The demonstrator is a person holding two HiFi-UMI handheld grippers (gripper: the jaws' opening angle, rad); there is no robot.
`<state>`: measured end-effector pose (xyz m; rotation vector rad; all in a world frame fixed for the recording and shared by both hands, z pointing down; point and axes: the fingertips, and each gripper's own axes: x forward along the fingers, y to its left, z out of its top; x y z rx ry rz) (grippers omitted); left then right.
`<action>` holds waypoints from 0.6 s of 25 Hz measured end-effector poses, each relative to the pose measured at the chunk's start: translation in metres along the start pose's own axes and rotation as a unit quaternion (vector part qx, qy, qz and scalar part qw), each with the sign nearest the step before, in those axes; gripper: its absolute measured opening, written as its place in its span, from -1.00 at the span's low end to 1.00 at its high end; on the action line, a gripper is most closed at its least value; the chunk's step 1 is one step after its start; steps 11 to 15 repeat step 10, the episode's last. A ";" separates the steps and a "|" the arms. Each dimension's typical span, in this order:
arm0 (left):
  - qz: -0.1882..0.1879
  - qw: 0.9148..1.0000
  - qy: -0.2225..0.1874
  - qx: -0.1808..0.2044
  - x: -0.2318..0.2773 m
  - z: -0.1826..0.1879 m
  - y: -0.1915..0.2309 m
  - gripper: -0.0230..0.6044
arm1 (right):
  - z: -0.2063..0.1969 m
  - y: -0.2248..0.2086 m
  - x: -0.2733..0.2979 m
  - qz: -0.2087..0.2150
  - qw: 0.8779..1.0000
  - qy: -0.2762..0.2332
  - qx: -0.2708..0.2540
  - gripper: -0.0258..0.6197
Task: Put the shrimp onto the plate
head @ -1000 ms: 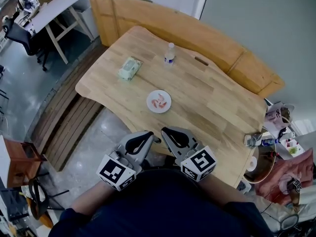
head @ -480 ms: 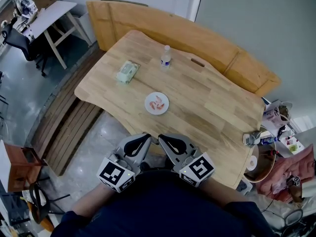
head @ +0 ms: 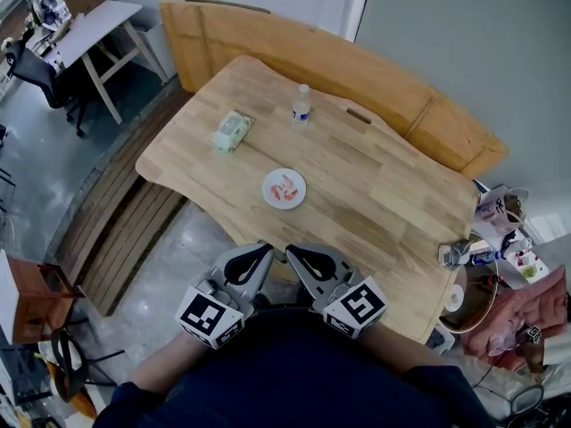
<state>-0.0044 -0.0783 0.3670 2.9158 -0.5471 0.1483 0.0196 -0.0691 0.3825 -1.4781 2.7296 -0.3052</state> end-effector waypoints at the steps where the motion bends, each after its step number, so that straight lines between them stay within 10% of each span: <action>1: 0.000 1.000 0.000 0.000 0.000 0.000 0.000 -0.92 | -0.001 -0.001 0.000 -0.001 1.000 0.000 0.002 -0.89; 15: -0.003 1.000 0.000 -0.001 0.004 -0.002 -0.002 -0.92 | -0.006 -0.005 -0.002 -0.003 1.000 0.002 0.010 -0.89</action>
